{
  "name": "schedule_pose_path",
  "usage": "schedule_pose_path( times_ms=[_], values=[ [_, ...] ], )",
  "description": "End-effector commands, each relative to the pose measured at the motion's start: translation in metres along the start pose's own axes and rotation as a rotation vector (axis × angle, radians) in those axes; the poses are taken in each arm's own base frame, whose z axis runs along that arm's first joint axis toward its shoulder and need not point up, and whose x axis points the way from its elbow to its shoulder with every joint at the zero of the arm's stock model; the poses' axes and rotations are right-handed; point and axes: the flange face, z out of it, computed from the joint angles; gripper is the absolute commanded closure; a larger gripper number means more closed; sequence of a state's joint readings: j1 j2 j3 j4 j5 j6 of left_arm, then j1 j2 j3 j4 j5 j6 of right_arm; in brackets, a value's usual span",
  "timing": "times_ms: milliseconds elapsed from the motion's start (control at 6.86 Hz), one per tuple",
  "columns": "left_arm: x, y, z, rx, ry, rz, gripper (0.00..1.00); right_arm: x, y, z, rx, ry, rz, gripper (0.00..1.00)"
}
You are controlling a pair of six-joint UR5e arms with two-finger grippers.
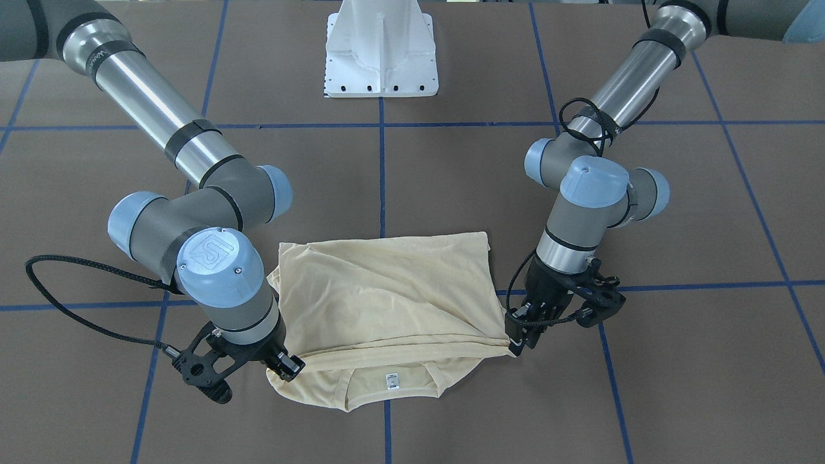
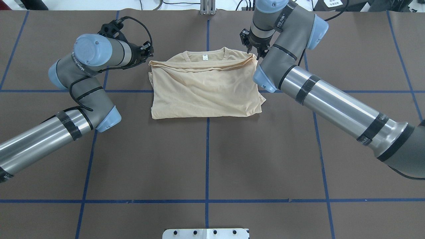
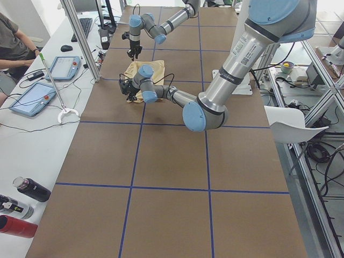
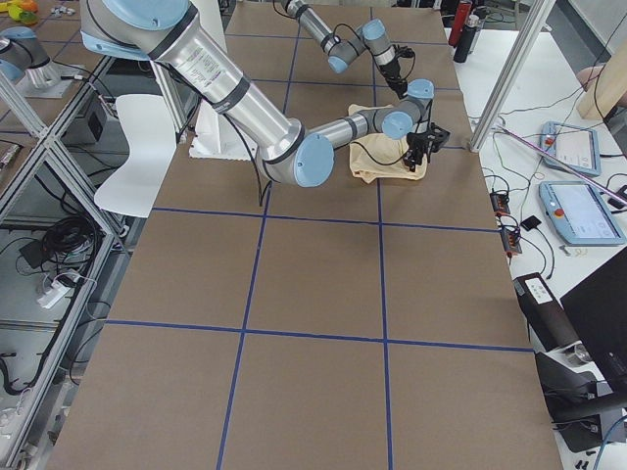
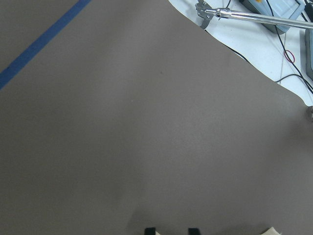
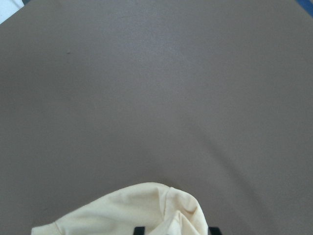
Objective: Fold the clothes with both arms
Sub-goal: 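Lower the hem near the collar and open both grippers, then move the right gripper down to the folded shirt's side edge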
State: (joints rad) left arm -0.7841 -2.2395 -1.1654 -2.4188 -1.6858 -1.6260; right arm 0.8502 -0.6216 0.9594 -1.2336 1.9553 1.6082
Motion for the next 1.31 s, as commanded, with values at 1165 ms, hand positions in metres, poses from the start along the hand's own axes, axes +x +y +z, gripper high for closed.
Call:
schedule_pose_path(
  times_ms=[1165],
  values=[
    [0.011,0.001,-0.063,-0.005,0.137,0.017,0.57,0.180,0.163,-0.026,0.022,-0.298,-0.045,0.15]
  ],
)
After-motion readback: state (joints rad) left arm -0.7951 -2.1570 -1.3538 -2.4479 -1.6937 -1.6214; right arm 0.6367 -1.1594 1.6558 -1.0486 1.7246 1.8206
